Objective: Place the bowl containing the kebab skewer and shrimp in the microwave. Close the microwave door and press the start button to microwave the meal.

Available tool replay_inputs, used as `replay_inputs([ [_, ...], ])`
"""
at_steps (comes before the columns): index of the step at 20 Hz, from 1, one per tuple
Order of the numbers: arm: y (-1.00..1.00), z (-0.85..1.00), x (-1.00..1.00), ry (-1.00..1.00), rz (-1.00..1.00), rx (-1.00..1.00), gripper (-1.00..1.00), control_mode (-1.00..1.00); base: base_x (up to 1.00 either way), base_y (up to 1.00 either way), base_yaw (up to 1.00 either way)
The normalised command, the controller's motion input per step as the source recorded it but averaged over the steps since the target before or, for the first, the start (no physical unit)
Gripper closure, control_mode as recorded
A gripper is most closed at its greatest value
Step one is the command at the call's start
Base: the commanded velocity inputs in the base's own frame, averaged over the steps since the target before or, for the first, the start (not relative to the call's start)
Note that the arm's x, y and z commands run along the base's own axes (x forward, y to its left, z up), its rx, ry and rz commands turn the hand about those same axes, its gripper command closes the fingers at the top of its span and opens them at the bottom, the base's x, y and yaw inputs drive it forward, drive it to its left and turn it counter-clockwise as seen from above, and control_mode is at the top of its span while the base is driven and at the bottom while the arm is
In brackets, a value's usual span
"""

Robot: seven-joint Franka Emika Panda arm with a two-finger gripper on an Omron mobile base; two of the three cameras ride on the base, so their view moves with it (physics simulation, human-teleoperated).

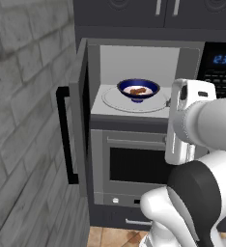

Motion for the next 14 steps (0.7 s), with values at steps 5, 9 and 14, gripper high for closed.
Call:
replay_inputs([
  [5, 0.37, 0.0, -0.34, -0.07, 0.05, 0.0, -1.0, -1.0, 0.0, 0.0, 0.0],
  [9, 0.37, 0.0, -0.3, -0.08, 0.02, 0.0, -1.0, -1.0, 0.0, 0.0, 0.0],
  [14, 0.37, 0.0, -0.23, -0.08, 0.0, 0.0, -1.0, -1.0, 0.0, 0.0, 0.0],
])
